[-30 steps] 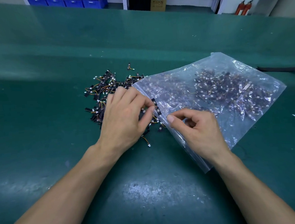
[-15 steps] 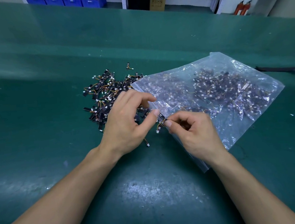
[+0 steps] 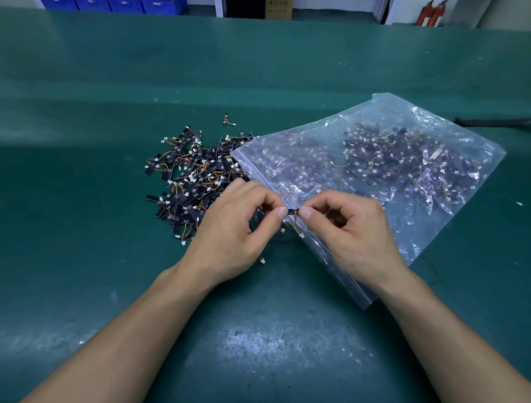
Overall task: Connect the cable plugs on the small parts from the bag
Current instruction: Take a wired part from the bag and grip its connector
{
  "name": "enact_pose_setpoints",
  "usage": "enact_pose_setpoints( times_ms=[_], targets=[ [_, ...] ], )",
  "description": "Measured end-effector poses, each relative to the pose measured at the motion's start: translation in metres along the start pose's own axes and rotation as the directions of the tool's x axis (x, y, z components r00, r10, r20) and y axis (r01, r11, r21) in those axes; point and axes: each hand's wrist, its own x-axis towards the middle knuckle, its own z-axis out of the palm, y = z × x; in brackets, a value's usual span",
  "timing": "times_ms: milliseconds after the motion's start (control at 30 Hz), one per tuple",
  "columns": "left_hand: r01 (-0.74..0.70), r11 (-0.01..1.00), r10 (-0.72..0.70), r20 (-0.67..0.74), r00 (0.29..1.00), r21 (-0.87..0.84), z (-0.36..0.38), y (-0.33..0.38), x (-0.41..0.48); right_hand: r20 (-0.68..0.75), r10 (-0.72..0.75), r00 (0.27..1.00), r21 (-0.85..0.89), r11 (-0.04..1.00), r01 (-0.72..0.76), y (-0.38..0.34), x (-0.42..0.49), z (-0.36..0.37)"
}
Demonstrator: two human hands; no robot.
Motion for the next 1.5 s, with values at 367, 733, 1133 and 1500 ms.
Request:
enact_pose_setpoints(
  times_ms=[367, 733, 1133, 1500],
  targets=[
    [-0.045, 0.998, 0.043, -0.045, 0.998, -0.041, -0.0017, -0.0016, 0.0001, 0.031, 0.004, 0.999, 0.044, 0.999, -0.006, -0.0036, -0.0013, 0.0007],
    [-0.035, 0.996, 0.031, -0.057, 0.998, -0.085, -0.0013, -0.0007, -0.0002, 0.019, -0.022, 1.000, 0.051, 0.998, 0.021, -0.0023, -0.0010, 0.0011],
    [-0.067, 0.995, 0.061, -0.077, 0.995, -0.080, -0.0020, -0.0008, 0.0006, 0.029, -0.012, 0.999, 0.101, 0.995, 0.009, -0.0035, -0.0008, 0.0001],
    [-0.040, 0.991, 0.034, -0.049, 0.998, -0.125, -0.0033, 0.0003, 0.0004, 0.023, -0.023, 0.999, 0.097, 0.995, 0.021, -0.0044, -0.0003, 0.0016]
  ],
)
